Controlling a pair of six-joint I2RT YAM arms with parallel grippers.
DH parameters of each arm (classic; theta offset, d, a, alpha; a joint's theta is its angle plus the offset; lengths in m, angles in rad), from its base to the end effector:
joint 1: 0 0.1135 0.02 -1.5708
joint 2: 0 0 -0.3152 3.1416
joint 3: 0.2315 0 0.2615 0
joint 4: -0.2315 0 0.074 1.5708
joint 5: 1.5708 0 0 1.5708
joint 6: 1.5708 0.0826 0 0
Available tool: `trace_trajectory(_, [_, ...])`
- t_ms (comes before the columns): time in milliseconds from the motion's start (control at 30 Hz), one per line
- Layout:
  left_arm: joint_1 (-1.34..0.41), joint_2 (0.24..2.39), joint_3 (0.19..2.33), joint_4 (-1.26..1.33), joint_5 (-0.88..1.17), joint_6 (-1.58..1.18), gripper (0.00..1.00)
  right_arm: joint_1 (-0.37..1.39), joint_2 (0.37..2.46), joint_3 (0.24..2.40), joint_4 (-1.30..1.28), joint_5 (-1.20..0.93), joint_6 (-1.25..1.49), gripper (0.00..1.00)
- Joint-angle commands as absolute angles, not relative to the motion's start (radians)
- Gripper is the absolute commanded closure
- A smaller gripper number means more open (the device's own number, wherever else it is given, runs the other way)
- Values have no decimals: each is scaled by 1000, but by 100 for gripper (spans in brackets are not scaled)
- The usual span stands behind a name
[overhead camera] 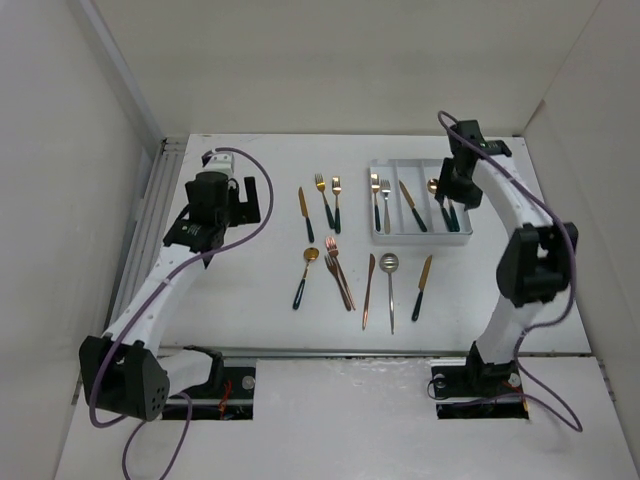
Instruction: Sort the eating utensils into containers
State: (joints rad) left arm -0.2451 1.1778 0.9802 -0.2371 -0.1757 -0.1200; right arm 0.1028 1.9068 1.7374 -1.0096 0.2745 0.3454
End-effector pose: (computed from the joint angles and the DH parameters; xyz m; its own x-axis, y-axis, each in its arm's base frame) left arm 0.2960 -0.0592 0.3481 -0.4158 -0.0175 -0.9093 0.0356 0.9987 -0.0355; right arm 0.4435 0.0232 0.2854 -0.8636 0.2385 -0.4441 0.3152 0.9430 -0.1065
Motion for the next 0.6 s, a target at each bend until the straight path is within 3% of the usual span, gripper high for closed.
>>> trace_trajectory(0, [-242,1109,947,-190,-166,-129,0,167,1686,1501,-918,181,549,37])
trace_trajectory(133, [-242,1071,919,-181,-156,-129,0,224,1546,1158,-835,86,655,37])
trace_trajectory(500, [-275,1017,879,-181,-127,-147,0,351,1466,853,-712,15,807,39])
trace_trajectory(567, [-275,1017,879,-181,-127,-147,0,351,1466,825,-674,6,816,44])
